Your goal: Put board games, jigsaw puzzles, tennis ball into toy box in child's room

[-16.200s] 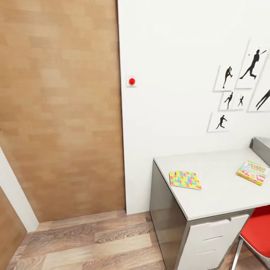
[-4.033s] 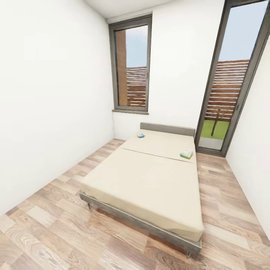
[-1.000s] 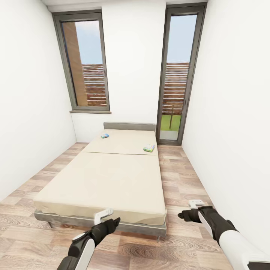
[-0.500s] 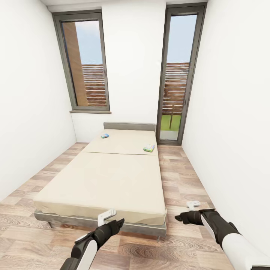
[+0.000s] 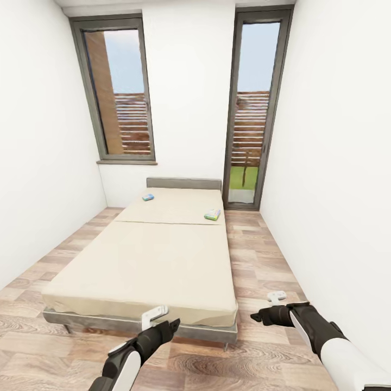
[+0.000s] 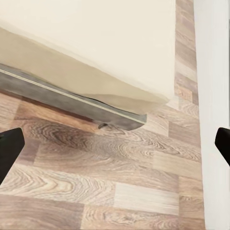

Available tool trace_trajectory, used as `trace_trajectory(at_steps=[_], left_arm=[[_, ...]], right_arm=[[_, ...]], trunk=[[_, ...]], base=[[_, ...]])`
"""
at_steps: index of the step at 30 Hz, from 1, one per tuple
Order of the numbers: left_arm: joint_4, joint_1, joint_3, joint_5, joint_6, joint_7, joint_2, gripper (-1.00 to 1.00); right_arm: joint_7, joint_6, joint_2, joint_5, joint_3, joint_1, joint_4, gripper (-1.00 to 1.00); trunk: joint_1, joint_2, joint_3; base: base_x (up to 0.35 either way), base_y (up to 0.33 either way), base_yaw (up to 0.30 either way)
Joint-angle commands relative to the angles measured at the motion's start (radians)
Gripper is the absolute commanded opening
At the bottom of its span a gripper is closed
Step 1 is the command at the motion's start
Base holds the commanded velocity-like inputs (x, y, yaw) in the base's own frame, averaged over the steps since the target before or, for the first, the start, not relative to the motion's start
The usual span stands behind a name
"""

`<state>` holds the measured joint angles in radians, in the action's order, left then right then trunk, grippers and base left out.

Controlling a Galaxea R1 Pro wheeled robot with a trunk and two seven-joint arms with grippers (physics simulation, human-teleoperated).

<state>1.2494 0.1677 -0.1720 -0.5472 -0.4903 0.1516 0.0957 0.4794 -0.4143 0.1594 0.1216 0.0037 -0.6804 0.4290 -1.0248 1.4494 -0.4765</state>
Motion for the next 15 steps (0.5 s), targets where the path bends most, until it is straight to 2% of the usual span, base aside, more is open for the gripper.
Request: trace_trajectory(at_steps=[1, 12, 15], left_arm=[[0.002, 0.0, -0.001, -0.011, -0.003, 0.009, 0.0, 1.0], [0.004, -0.004, -0.005, -0.009, 0.002, 0.011, -0.001, 1.0], [0.004, -0.005, -0.007, -0.008, 0.002, 0.011, -0.001, 1.0]], right_arm=[[0.006, -0.003, 0.0, 0.01, 0.0, 0.0, 0.002, 1.0], [0.01, -0.007, -0.001, 0.014, 0.002, 0.0, 0.002, 1.0], [0.01, -0.003, -0.001, 0.015, 0.002, -0.001, 0.002, 1.0]], trunk=[[0.0, 0.001, -0.001], [0.0, 0.001, 0.005], [0.0, 0.001, 0.005]], base=[[0.106, -0.136, -0.163], [0.183, -0.188, -0.185], [0.244, -0.206, -0.063]])
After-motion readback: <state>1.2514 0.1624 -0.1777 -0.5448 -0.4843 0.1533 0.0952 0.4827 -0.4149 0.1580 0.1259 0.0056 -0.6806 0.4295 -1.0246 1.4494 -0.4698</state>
